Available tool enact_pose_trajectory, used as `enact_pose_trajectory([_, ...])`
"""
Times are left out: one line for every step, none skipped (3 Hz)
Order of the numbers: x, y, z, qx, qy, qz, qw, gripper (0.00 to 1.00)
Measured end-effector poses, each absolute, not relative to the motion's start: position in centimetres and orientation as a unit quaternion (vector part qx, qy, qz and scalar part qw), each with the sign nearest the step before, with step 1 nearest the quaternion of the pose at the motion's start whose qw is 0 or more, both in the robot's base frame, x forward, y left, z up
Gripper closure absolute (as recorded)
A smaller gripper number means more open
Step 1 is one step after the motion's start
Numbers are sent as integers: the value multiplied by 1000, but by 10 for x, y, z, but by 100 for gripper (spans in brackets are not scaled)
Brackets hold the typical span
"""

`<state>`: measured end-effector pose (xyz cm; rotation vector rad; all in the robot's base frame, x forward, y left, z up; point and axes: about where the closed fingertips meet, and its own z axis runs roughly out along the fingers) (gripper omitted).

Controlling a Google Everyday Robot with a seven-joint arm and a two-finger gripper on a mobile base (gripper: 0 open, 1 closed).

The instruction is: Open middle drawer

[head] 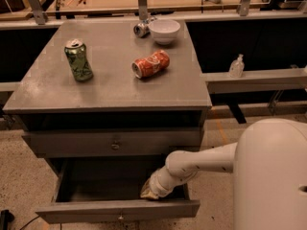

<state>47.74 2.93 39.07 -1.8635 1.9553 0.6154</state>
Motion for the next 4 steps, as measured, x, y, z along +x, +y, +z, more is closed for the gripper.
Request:
enact_pose_trajectory([479, 29, 391, -661, 694, 218, 185, 100])
enact_pose_trajectory([459, 35, 390, -660, 690, 246, 167, 100])
enact_pose_trajectory([460, 35, 390, -660, 690, 247, 166, 100])
enact_pose_trajectory([422, 46, 390, -648, 689, 295, 138, 100])
